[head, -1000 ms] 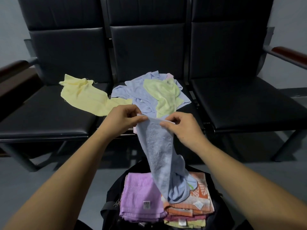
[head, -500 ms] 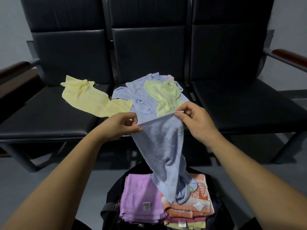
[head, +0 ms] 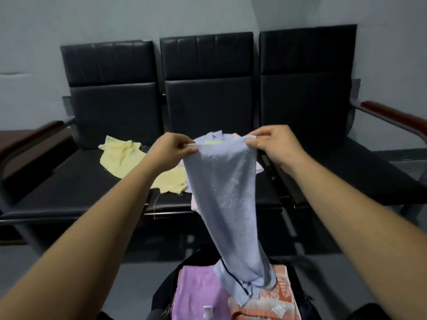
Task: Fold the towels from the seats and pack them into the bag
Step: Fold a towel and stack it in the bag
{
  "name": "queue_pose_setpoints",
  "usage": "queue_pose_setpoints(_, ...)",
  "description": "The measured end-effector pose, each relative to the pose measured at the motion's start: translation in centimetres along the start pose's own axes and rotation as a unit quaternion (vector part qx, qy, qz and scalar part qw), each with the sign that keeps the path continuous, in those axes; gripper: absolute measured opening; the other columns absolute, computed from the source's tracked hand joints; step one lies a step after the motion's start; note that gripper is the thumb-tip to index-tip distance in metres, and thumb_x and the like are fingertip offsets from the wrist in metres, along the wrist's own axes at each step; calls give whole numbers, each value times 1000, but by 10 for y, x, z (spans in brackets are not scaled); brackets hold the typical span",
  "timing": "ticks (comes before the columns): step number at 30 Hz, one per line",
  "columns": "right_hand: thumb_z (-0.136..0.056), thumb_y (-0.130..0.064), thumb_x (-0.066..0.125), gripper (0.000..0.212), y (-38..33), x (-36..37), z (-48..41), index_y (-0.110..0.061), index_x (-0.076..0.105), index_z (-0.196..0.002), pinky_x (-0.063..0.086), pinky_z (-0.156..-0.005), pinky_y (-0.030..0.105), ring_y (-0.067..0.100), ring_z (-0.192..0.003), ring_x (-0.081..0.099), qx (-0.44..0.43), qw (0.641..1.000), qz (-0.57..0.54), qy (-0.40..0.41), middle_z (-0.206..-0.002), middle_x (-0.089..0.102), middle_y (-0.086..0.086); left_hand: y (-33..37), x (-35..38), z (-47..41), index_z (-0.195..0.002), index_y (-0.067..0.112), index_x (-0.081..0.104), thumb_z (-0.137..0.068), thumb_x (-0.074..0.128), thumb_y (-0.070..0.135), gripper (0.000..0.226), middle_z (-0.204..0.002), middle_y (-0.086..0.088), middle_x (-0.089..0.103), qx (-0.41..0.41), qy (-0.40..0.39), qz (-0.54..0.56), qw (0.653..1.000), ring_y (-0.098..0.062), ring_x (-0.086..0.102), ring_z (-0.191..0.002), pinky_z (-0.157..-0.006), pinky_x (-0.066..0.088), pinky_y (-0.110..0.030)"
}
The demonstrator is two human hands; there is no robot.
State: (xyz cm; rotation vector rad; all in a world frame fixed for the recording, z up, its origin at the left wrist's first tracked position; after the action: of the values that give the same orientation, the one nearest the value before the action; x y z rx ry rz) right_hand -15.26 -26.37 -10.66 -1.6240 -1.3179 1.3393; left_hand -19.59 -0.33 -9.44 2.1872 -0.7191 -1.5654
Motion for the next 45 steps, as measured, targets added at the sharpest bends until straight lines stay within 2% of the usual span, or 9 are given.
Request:
queue_pose_setpoints(5, -94, -16, 63, 17, -114, -34, -5, -5, 72, -103, 57, -81, 30, 18, -86, 69, -50, 932, -336, -129, -92, 73, 7, 76, -84, -4, -92, 9, 65, -95, 62, 17, 9, -80, -4, 62, 70, -7, 386, 920, -11, 59, -72, -68, 55, -23)
queue_pose_setpoints(9, -98, -17, 61, 26, -119, -34, 2, 5, 68, -110, 56, -86, 39, 32, -97, 66, -28, 972, -206, -110, -100, 71, 17, 89, -92, 0, -97, 5, 70, -94, 68, 19, 15, -83, -5, 69, 61, -6, 198, 978, -13, 67, -78, -68, 57, -23)
queue_pose_setpoints(13, -100, -13, 60, 7, -128, -37, 6, -10, 65, -96, 58, -77, 36, 20, -80, 66, -48, 945, -314, -73, -86, 67, 7, 93, -105, 7, -97, 12, 70, -96, 66, 22, 11, -89, -4, 72, 54, 60, 261, 962, -18, 72, -87, -78, 61, -31)
queue_pose_setpoints(17, -98, -21, 59, 3, -145, -7, 23, -20, 60, -95, 52, -71, 39, 22, -83, 62, -70, 939, -287, -178, -101, 61, 11, 115, -106, 13, -94, 15, 72, -95, 68, 24, 10, -85, -1, 72, 94, 62, 276, 955, -15, 70, -84, -76, 58, -28)
queue_pose_setpoints(24, -99, -12, 60, 6, -143, 27, 33, -8, 65, -101, 56, -71, 36, 21, -81, 65, -35, 951, -207, -226, -91, 67, 8, 110, -93, 22, -103, 14, 72, -93, 69, 26, 16, -99, -8, 73, 72, 55, 270, 959, -26, 71, -98, -85, 61, -39)
queue_pose_setpoints(28, -99, -12, 59, 8, -147, 19, 25, -7, 66, -96, 59, -69, 29, 17, -79, 66, -24, 933, -307, -185, -85, 68, 6, 94, -46, 36, -121, 4, 65, -89, 72, 28, 40, -112, -11, 74, 33, -113, 394, 912, -27, 71, -105, -89, 58, -38)
queue_pose_setpoints(32, -99, -17, 62, 18, -153, 3, 13, -5, 66, -112, 59, -89, 36, 20, -93, 69, -17, 914, -370, -167, -98, 70, 9, 63, 15, 59, -112, 3, 73, -85, 79, 22, 33, -111, -12, 75, -18, -221, 293, 930, -28, 71, -108, -103, 52, -46)
queue_pose_setpoints(40, -96, -16, 67, 10, -81, 1, -10, -9, 69, -89, 60, -68, 35, 20, -78, 70, 145, 962, -219, -71, -87, 71, 8, 75, 35, 74, -104, 3, 76, -93, 60, 13, 22, -108, -19, 73, -85, -189, 565, 798, -25, 73, -97, -82, 60, -33)
queue_pose_setpoints(45, -98, -34, 63, 30, -26, 27, 21, -7, 71, -109, 58, -86, 39, 25, -95, 70, 287, 882, -345, -143, -106, 72, 10, 75, 15, 58, -128, 0, 62, -92, 66, 29, 46, -107, -17, 74, -133, -84, 644, 749, -25, 73, -94, -74, 61, -34)
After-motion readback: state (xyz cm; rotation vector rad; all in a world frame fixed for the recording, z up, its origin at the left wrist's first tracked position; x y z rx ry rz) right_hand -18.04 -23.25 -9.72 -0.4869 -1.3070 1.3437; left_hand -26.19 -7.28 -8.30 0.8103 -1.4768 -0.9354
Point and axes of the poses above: each hand's wrist, its own z-axis away from the middle knuckle, its own x-axis out of the palm, y = z × x, the point moved 7 cm from there along -z, towards the middle knuckle
